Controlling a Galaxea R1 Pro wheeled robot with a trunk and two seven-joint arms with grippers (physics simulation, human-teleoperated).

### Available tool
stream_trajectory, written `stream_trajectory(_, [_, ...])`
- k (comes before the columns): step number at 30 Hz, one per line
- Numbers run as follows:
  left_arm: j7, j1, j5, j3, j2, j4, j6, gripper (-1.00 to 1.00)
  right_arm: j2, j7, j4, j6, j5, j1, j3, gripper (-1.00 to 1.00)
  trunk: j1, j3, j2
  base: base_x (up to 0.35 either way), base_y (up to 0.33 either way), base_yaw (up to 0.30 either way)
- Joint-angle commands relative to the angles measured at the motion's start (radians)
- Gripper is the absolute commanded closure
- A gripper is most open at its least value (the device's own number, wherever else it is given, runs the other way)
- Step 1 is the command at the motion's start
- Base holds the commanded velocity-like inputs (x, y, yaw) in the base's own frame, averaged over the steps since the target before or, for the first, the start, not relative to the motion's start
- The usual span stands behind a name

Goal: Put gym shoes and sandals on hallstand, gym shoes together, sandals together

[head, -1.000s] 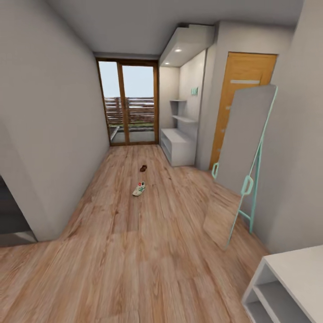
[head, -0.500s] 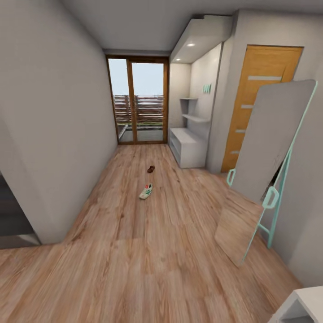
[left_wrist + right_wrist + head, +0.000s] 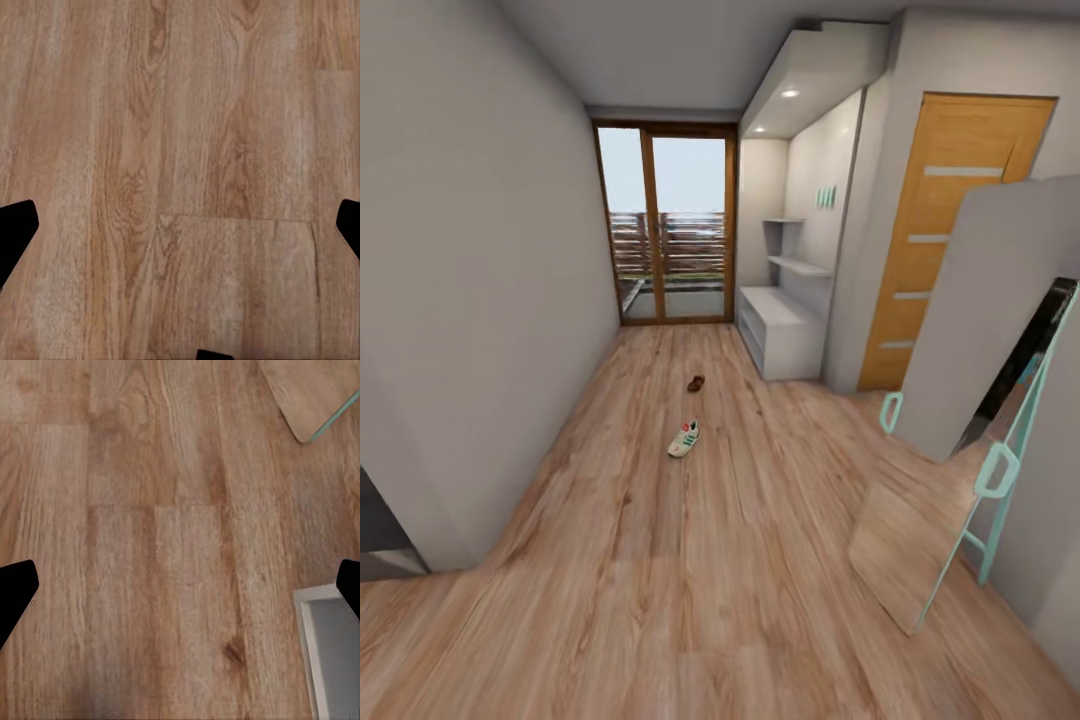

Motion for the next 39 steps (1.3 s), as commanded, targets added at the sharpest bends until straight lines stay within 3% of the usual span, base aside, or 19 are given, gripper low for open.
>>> stream_trajectory(1, [-0.001,-0.001,0.006,0.0,0.0,0.001,-0.003,-1.0,0.0,-0.005,0.0,-0.002,0.007,-0.001,0.0,-1.0,0.001,-0.001,0.0,0.339,0.0,0.016])
stream_trajectory(14, [-0.001,-0.001,0.006,0.0,0.0,0.0,-0.004,-1.0,0.0,-0.008,0.0,-0.004,0.007,0.0,0.0,-1.0,0.001,-0.008,0.0,0.339,0.0,0.172])
stream_trajectory(39, [-0.001,-0.001,0.007,0.001,0.0,0.0,-0.004,-1.0,0.0,-0.008,0.003,-0.003,0.007,0.0,0.002,-1.0,0.001,-0.009,0.0,0.339,0.0,0.007])
